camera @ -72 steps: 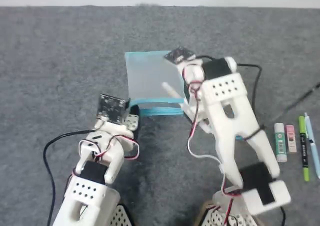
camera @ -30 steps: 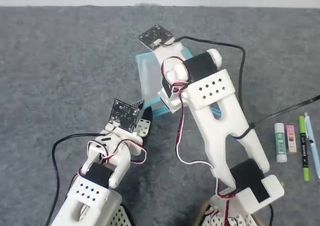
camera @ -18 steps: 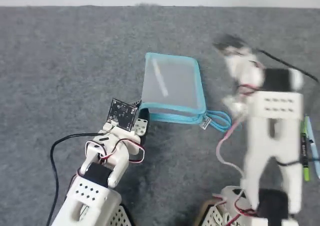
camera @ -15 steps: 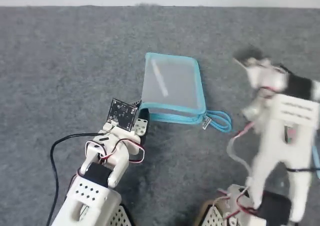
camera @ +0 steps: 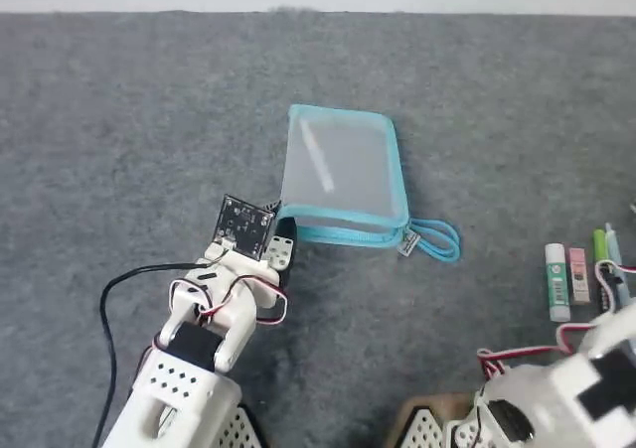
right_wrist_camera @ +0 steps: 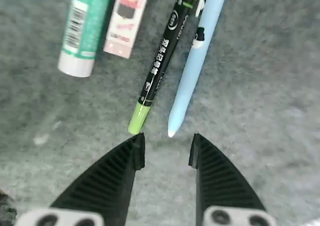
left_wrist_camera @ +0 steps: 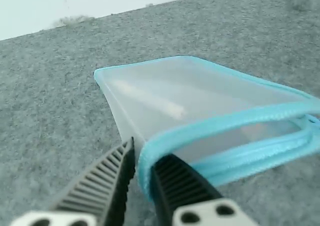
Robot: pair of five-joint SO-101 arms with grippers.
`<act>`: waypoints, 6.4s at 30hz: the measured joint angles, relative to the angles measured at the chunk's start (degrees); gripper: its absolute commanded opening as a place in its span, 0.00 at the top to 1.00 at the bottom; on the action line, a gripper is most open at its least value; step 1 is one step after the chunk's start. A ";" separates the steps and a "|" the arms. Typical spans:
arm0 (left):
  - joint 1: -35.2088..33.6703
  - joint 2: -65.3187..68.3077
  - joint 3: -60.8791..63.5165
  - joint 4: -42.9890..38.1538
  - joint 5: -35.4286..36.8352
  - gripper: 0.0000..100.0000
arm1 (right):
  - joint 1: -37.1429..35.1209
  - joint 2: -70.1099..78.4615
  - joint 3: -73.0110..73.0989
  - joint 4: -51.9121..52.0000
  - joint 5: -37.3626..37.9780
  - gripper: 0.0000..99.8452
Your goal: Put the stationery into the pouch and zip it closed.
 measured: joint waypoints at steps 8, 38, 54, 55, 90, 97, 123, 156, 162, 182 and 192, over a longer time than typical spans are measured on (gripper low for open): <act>0.00 0.00 0.00 0.00 0.00 0.99 | 0.00 13.19 -5.89 -1.32 0.00 0.86; 0.00 0.00 0.00 0.00 0.00 0.99 | -10.55 -8.62 -15.21 22.51 -16.88 0.99; 0.00 0.00 0.00 0.00 0.00 0.99 | -70.07 -39.56 8.18 25.23 -40.88 0.99; 0.00 0.00 0.00 0.00 0.00 0.99 | -72.70 -39.65 8.53 25.23 -41.85 0.99; 0.26 0.00 0.00 0.00 0.00 0.99 | -71.21 -16.00 -4.40 25.23 -52.04 0.99; 0.00 0.00 0.00 0.00 0.00 0.99 | -82.11 -4.40 -17.49 25.23 -60.48 0.99; -0.35 0.00 -0.09 0.00 -2.20 0.99 | -89.58 -2.46 -27.69 25.32 -61.54 0.84; -5.27 0.00 0.00 1.49 -0.35 0.99 | -7.91 -13.36 12.66 -1.23 -3.78 0.84; -5.27 0.00 0.00 1.49 -0.35 0.99 | -2.90 -3.96 12.66 -6.77 0.88 0.84; -5.27 0.00 0.00 1.49 -0.35 0.99 | 0.09 6.07 5.63 -6.42 -6.51 0.99; -5.27 0.00 0.00 1.49 -0.35 0.99 | -11.16 -9.49 -11.78 21.19 -18.37 0.99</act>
